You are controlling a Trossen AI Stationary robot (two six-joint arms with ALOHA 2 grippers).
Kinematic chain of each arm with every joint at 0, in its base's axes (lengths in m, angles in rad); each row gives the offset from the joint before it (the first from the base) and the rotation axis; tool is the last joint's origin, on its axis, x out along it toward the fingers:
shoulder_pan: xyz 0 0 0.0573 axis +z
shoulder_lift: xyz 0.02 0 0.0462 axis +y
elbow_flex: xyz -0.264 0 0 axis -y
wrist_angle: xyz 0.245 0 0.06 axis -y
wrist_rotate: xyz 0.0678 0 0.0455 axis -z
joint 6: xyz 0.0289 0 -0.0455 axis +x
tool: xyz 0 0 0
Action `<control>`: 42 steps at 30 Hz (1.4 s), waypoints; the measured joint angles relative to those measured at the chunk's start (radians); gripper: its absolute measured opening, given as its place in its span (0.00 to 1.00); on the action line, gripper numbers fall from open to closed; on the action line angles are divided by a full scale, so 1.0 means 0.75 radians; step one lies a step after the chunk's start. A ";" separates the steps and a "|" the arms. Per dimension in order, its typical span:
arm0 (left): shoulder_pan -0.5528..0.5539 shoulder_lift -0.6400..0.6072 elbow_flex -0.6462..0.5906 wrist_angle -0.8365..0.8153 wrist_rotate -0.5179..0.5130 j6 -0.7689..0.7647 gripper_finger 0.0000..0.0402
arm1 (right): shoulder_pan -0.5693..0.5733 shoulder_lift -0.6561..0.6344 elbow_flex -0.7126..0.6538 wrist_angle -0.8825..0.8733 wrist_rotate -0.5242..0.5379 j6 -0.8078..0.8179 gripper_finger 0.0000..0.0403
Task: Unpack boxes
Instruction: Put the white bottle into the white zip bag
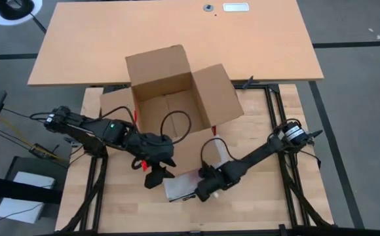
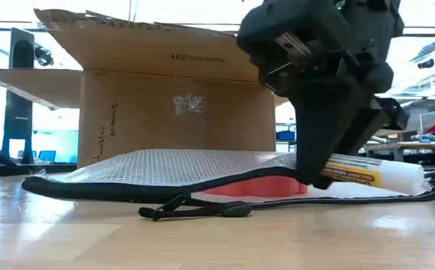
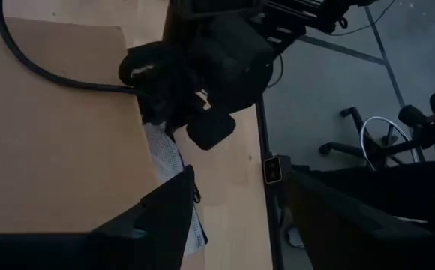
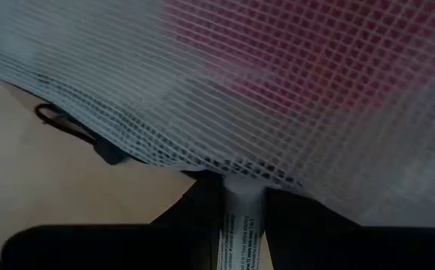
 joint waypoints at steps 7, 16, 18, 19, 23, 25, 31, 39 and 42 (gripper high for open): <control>-0.007 0.000 0.000 0.000 -0.001 0.001 0.56 | 0.115 -0.043 0.002 -0.024 0.103 0.168 0.17; -0.007 0.000 0.000 0.001 -0.044 0.007 0.56 | 0.239 -0.034 -0.001 -0.150 0.105 0.545 0.23; -0.007 0.000 0.000 0.002 -0.050 0.007 0.56 | 0.243 -0.016 -0.004 -0.160 0.112 0.545 0.27; -0.007 0.000 0.000 0.001 -0.050 0.007 0.56 | 0.240 -0.006 -0.005 -0.167 0.118 0.547 0.29; -0.007 0.001 0.000 0.001 -0.050 0.008 0.56 | 0.225 0.001 -0.005 -0.221 0.122 0.569 0.38; -0.009 0.001 0.000 0.001 -0.049 0.008 0.56 | 0.222 -0.022 -0.006 -0.275 0.118 0.526 0.43; -0.008 0.002 0.000 0.001 -0.048 0.009 0.56 | 0.297 -0.162 -0.003 -0.293 0.096 0.413 0.52; -0.008 0.002 0.000 0.002 -0.060 0.010 0.56 | 0.485 -0.067 -0.005 -0.076 0.036 0.608 0.50; -0.008 0.002 0.000 0.001 -0.062 0.010 0.56 | 0.508 -0.004 -0.005 -0.041 0.001 0.714 0.45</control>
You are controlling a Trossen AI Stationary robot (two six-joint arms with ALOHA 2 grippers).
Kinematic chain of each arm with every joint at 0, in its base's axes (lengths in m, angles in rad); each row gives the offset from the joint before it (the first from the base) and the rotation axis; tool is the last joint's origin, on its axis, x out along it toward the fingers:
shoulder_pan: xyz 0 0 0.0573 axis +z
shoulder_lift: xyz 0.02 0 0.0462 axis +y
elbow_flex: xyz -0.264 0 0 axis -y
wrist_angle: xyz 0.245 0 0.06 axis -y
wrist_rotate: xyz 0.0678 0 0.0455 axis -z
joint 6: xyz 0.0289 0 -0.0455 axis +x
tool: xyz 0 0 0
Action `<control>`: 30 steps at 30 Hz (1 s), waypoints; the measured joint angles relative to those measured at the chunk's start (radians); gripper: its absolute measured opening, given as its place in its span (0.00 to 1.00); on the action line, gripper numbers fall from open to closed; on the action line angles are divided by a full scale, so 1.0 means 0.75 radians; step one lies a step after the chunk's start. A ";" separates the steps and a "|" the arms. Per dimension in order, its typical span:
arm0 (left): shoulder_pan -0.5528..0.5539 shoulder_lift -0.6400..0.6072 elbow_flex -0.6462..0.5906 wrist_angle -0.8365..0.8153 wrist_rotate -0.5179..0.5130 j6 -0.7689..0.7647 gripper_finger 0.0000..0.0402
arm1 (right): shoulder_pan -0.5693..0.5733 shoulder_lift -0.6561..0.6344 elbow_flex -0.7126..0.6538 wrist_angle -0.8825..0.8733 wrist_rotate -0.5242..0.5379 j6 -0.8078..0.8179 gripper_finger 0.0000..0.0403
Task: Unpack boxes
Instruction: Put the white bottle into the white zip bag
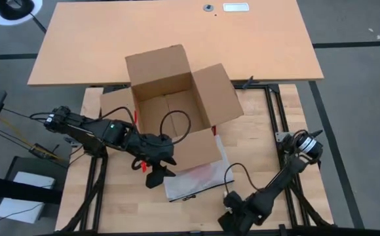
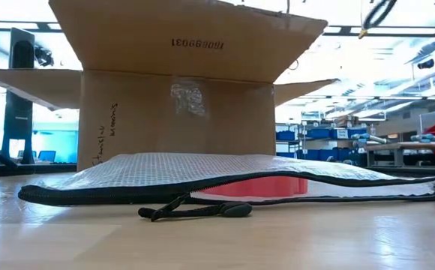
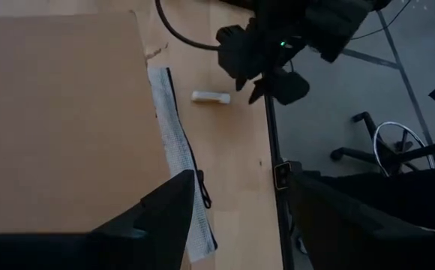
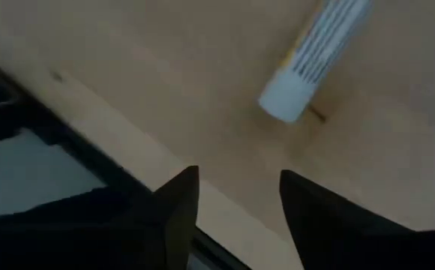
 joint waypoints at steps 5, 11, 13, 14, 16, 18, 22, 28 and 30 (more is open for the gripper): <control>0.001 0.000 0.000 0.000 -0.014 0.013 0.56 | -0.004 0.041 0.004 -0.072 -0.012 0.078 0.27; 0.001 0.000 0.000 0.012 -0.024 0.026 0.56 | -0.057 0.040 0.007 -0.210 -0.001 -0.045 0.03; 0.001 0.000 0.000 0.012 -0.024 0.026 0.56 | -0.087 0.039 0.006 -0.214 0.016 -0.166 0.02; 0.001 0.000 0.000 0.012 -0.024 0.026 0.56 | -0.105 0.039 0.005 -0.218 0.027 -0.223 0.02; 0.001 0.000 0.000 0.012 -0.024 0.026 0.56 | -0.150 0.040 0.005 -0.229 0.053 -0.329 0.04; 0.001 0.000 0.000 0.012 -0.024 0.026 0.56 | -0.193 0.040 0.003 -0.232 0.110 -0.452 0.04; 0.001 0.000 0.000 0.012 -0.025 0.026 0.56 | -0.262 0.044 0.001 -0.222 0.221 -0.575 0.01; 0.001 0.000 0.000 0.011 -0.034 0.026 0.56 | -0.316 0.048 -0.003 -0.208 0.368 -0.559 0.02; 0.001 0.000 0.000 0.010 -0.042 0.026 0.56 | -0.327 0.048 -0.003 -0.190 0.425 -0.535 0.02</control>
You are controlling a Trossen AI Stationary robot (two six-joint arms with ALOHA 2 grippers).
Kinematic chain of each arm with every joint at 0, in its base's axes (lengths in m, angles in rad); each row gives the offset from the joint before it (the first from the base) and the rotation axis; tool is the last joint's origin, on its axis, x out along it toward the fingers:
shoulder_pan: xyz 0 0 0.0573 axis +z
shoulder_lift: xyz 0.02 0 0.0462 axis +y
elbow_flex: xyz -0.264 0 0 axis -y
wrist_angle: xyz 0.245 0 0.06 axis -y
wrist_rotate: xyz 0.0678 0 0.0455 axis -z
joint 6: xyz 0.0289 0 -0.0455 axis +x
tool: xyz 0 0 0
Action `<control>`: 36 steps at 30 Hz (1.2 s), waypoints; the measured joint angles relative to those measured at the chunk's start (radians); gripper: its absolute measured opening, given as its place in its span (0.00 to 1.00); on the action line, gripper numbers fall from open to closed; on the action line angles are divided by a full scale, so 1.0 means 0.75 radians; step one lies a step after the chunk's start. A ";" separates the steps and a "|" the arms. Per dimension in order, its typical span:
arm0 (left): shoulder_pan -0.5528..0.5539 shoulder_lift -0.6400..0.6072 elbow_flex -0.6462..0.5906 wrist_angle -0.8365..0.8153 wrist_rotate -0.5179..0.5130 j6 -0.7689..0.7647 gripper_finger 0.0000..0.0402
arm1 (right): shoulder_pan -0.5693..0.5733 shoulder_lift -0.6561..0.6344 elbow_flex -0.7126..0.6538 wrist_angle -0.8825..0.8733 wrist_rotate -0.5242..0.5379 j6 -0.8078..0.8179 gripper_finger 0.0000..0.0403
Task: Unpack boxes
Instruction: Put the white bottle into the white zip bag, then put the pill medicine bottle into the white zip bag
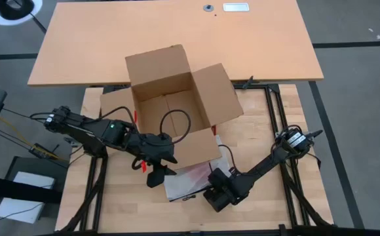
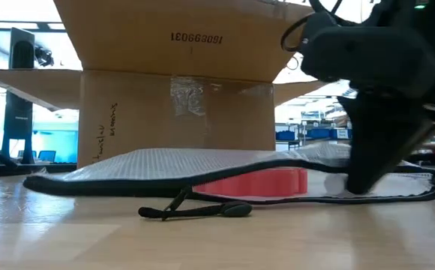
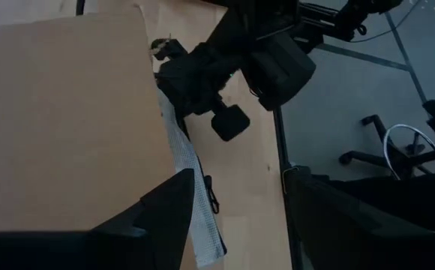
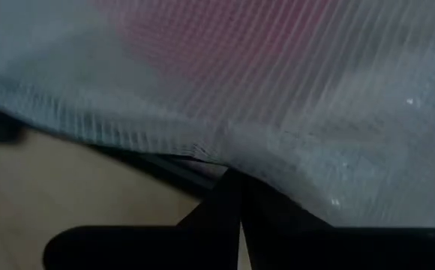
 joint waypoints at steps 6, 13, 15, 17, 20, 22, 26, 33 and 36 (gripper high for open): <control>0.000 0.000 0.000 0.001 -0.009 -0.010 0.56 | -0.036 -0.020 0.001 0.012 -0.010 -0.001 0.01; 0.000 0.000 0.000 0.001 -0.009 -0.032 0.56 | 0.028 -0.169 0.001 -0.013 -0.141 0.004 0.01; 0.000 0.000 0.000 0.001 -0.008 -0.032 0.56 | 0.052 -0.223 0.001 -0.024 -0.183 -0.032 0.01; 0.000 0.000 0.000 0.001 -0.008 -0.032 0.56 | 0.077 -0.282 0.001 -0.023 -0.219 -0.099 0.01; 0.001 0.000 0.018 -0.003 -0.001 -0.037 0.56 | 0.107 -0.388 0.002 -0.025 -0.238 -0.144 0.01; 0.002 0.000 0.047 -0.001 0.031 -0.052 0.56 | 0.116 -0.471 0.002 -0.007 -0.233 -0.186 0.01; 0.014 0.000 0.148 -0.002 0.115 -0.061 0.56 | 0.123 -0.651 0.003 0.072 -0.229 -0.335 0.01; 0.103 -0.002 0.359 -0.092 0.035 -0.004 0.56 | -0.027 -0.926 0.004 0.145 -0.146 -0.657 0.02; 0.192 -0.002 0.399 -0.255 -0.106 -0.033 0.56 | -0.168 -1.016 0.004 0.140 -0.122 -0.807 0.02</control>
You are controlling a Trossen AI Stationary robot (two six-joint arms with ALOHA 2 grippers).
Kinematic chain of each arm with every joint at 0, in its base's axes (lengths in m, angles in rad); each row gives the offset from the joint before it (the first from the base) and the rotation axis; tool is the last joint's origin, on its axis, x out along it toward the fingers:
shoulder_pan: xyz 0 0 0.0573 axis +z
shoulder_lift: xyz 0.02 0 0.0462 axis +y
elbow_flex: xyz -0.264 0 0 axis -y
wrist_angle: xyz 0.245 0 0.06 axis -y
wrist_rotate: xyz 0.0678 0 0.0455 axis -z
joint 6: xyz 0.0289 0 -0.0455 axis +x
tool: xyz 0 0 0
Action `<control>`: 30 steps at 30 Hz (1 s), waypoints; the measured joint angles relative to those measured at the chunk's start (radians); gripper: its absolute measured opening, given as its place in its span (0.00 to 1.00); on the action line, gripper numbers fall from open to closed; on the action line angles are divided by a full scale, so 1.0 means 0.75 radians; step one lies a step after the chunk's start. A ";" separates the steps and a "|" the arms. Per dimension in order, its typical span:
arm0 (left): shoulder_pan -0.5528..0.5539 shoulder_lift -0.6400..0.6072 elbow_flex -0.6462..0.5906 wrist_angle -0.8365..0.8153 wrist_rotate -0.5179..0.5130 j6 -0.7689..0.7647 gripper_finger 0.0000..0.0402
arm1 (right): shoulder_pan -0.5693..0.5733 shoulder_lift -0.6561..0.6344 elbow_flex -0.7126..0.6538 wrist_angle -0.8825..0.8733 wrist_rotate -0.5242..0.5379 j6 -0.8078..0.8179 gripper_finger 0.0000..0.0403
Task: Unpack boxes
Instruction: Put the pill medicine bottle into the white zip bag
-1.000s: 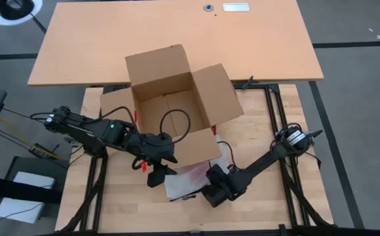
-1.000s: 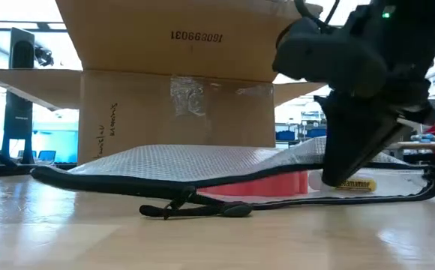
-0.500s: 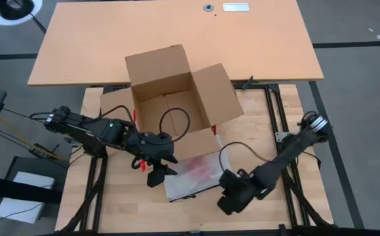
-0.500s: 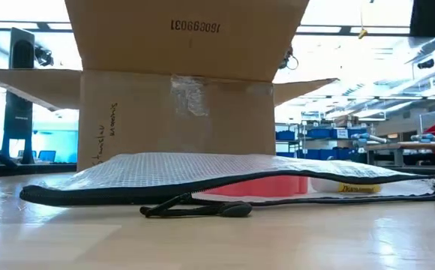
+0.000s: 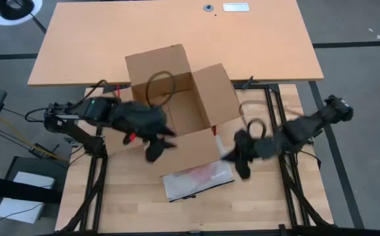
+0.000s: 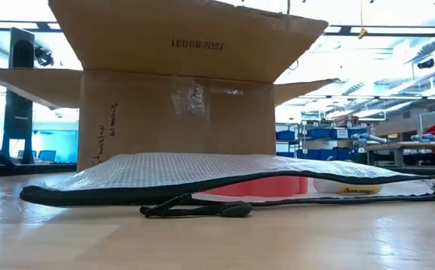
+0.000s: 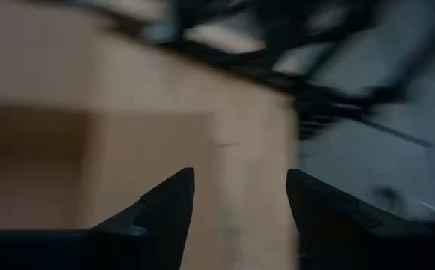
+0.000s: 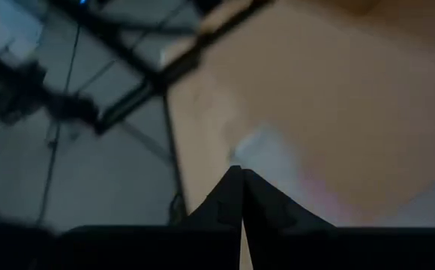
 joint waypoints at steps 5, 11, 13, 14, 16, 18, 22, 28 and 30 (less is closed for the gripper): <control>0.144 0.000 -0.009 -0.279 -0.152 -0.144 0.56 | -0.287 -0.087 0.001 -0.007 -0.005 -0.280 0.10; 0.225 0.001 -0.147 -0.348 -0.071 -0.162 0.56 | -0.617 -0.052 0.001 -0.008 -0.175 -0.702 0.32; 0.254 0.000 -0.222 -0.307 0.049 -0.131 0.56 | -0.708 0.003 0.001 -0.001 -0.265 -0.819 0.40; 0.263 0.000 -0.264 -0.276 0.091 -0.112 0.56 | -0.747 0.033 0.001 0.006 -0.334 -0.879 0.43; 0.275 0.002 -0.351 -0.229 0.145 -0.071 0.56 | -0.817 0.105 0.001 0.011 -0.503 -1.009 0.49; 0.282 0.003 -0.419 -0.189 0.174 -0.033 0.56 | -0.871 0.188 0.001 0.021 -0.663 -1.090 0.54; 0.284 0.001 -0.557 -0.091 0.230 0.031 0.56 | -0.928 0.332 0.001 0.022 -0.847 -1.187 0.58; 0.281 0.001 -0.747 -0.021 0.234 0.046 0.56 | -0.930 0.470 0.000 -0.085 -0.992 -1.348 0.57; 0.277 0.001 -0.814 0.024 0.232 0.059 0.56 | -0.926 0.516 0.000 -0.093 -0.935 -1.367 0.56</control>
